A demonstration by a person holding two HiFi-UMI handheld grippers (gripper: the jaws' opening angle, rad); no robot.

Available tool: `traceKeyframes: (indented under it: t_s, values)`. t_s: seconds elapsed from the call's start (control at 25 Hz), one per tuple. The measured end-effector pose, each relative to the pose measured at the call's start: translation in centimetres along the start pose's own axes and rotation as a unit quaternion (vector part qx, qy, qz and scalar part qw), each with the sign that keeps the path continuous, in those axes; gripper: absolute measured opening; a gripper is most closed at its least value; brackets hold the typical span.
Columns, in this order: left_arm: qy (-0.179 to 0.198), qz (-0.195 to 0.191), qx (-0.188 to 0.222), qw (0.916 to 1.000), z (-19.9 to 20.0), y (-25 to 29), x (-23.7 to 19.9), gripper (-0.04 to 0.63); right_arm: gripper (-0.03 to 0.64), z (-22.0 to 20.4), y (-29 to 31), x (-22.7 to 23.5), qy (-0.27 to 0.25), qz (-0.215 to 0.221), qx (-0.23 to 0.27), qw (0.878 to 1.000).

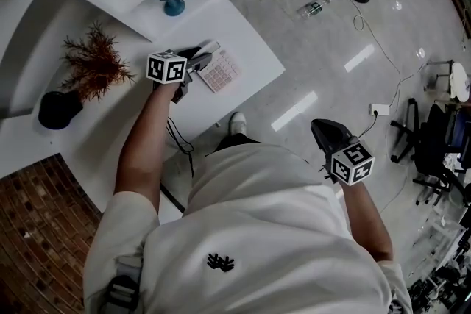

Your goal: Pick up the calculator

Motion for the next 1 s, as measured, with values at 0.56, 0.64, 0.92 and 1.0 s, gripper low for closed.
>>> traceKeyframes:
  t_s: [0.56,0.64,0.92,1.0]
  values:
    - [-0.042,-0.049,-0.003,0.9979,0.1,0.7,1.4,0.061,0.012,-1.6,-1.4,0.4,0.021,-0.012,0.003,1.000]
    - [-0.050,-0.052,0.008,0.9973,0.1,0.2,2.0,0.052,0.012,-2.0,-1.8,0.6,0.024,-0.011,0.005,1.000]
    - [-0.068,-0.035,0.042,0.9962,-0.1,-1.2,3.8,0.049,0.012,-3.2,-3.4,1.5,0.024,0.003,0.005,1.000]
    - [-0.077,-0.029,0.059,0.9948,-0.1,-1.6,4.4,0.049,0.012,-3.4,-3.9,1.7,0.020,0.008,0.006,1.000]
Point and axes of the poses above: the fingertips, and each gripper's own axes: y forward along the fingers, x to its right, z out of its top, the point moved 9 cm from there along -y, backward along the fingers, and after that the axes turned 6 degrees about z, right-handed, at the moved point
